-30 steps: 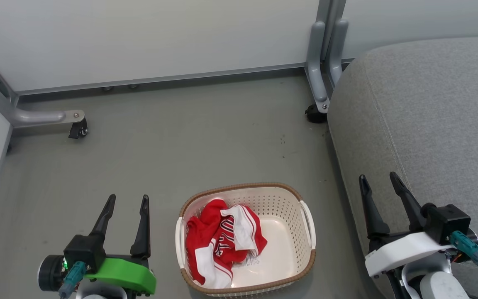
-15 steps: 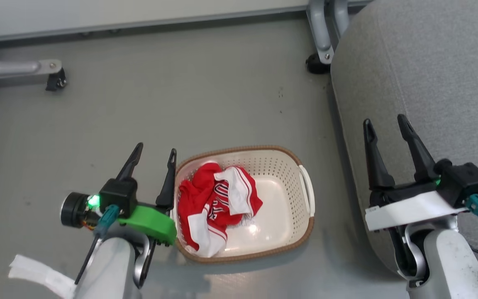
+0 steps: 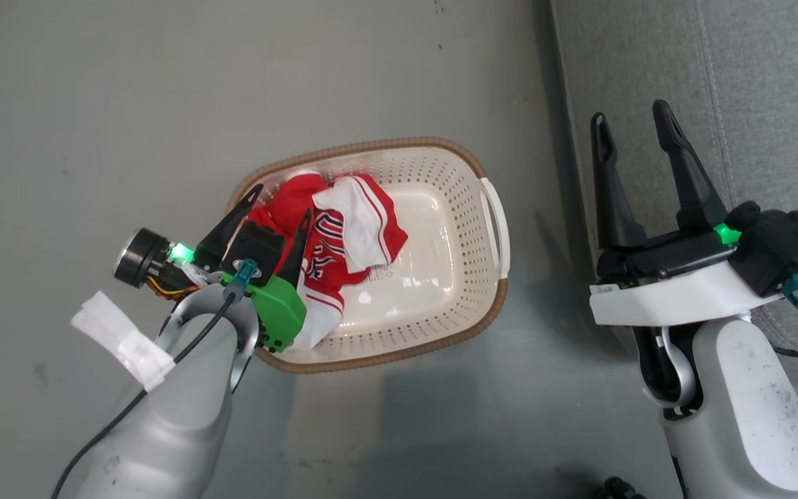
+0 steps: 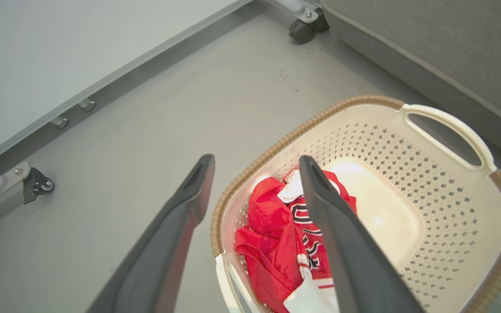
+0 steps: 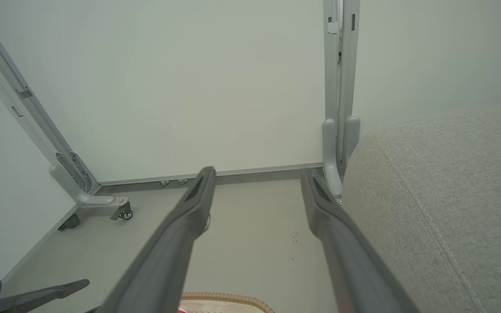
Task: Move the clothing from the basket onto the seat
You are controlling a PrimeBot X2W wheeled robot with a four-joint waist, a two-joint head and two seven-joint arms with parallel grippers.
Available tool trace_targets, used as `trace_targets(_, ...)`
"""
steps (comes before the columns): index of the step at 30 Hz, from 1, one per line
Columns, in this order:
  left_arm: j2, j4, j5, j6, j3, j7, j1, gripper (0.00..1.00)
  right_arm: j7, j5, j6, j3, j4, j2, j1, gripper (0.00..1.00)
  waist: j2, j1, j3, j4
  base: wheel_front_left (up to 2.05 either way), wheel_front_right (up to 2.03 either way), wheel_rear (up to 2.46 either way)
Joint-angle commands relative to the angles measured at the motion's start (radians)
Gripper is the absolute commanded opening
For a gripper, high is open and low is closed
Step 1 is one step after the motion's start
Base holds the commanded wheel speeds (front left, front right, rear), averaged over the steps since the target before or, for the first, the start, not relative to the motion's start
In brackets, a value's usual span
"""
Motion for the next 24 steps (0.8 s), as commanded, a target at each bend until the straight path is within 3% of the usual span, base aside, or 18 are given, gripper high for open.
trace_targets(1, 0.014, 0.035, 0.018, -0.002, -0.013, 0.002, -0.045, 1.00, -0.011, 0.006, 0.000, 0.002, 0.003, -0.001, -0.025, 1.00, 0.0000, -0.0002, 0.140, -0.072, 0.00, 0.00, 0.00)
trace_targets(13, 0.039, 0.329, 0.113, 0.006, -0.113, 0.057, -0.271, 1.00, -0.038, 0.046, 0.000, 0.021, 0.029, -0.001, -0.076, 1.00, 0.0000, -0.0002, 0.285, -0.115, 0.00, 0.00, 0.00)
trace_targets(24, 0.077, 0.443, 0.120, 0.049, -0.134, 0.134, -0.360, 1.00, -0.044, 0.083, 0.000, 0.044, 0.038, -0.001, -0.107, 1.00, 0.0000, -0.0002, 0.342, -0.136, 0.00, 0.00, 0.00)
